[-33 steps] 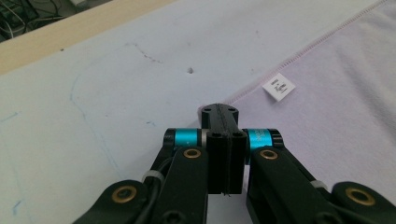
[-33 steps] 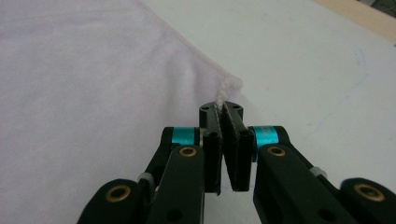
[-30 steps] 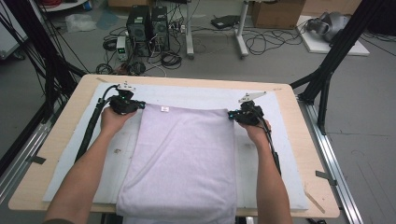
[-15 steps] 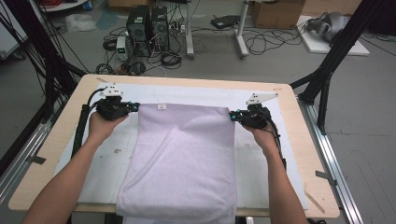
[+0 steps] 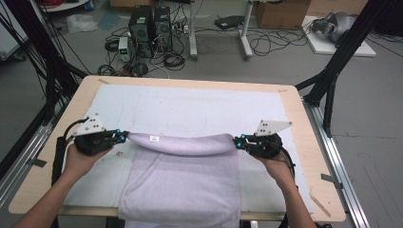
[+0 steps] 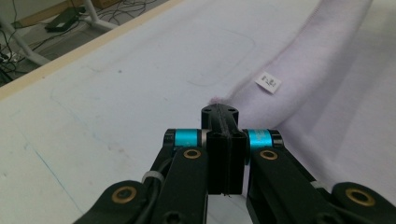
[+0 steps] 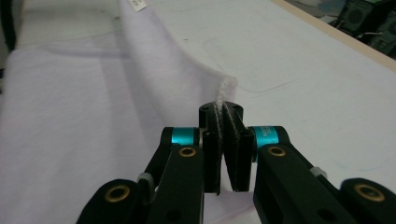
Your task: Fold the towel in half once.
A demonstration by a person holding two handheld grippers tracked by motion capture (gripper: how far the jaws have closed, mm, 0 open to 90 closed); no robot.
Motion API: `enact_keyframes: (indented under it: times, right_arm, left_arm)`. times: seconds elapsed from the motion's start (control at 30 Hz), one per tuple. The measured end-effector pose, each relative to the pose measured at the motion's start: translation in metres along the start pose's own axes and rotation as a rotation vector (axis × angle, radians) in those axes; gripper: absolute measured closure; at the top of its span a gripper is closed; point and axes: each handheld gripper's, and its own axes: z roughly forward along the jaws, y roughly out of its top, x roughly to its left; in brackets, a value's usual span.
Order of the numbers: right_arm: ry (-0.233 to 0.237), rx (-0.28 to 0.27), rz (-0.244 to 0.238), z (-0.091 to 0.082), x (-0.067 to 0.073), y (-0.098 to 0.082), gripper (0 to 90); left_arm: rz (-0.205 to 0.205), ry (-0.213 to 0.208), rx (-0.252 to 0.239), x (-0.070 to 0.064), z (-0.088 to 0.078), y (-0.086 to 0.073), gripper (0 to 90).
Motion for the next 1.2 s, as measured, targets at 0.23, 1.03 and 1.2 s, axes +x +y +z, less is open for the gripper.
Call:
enact_keyframes:
  times: [0.23,1.03,1.2]
  right_arm:
    - [0.051,-0.012,-0.004,-0.013,0.039,-0.024,86.4]
    - [-0.004,0.072,0.038,0.01,0.017,-0.032,56.7]
    - [-0.035,0.108,0.082,0.022,-0.003,-0.037,51.9]
  left_arm:
    - [0.024,-0.039,0.006,-0.044,-0.031,-0.024,89.8]
    - [-0.058,-0.05,0.096,-0.015,0.041,-0.022,57.1]
    - [-0.108,-0.043,0.155,-0.001,0.064,-0.027,48.9]
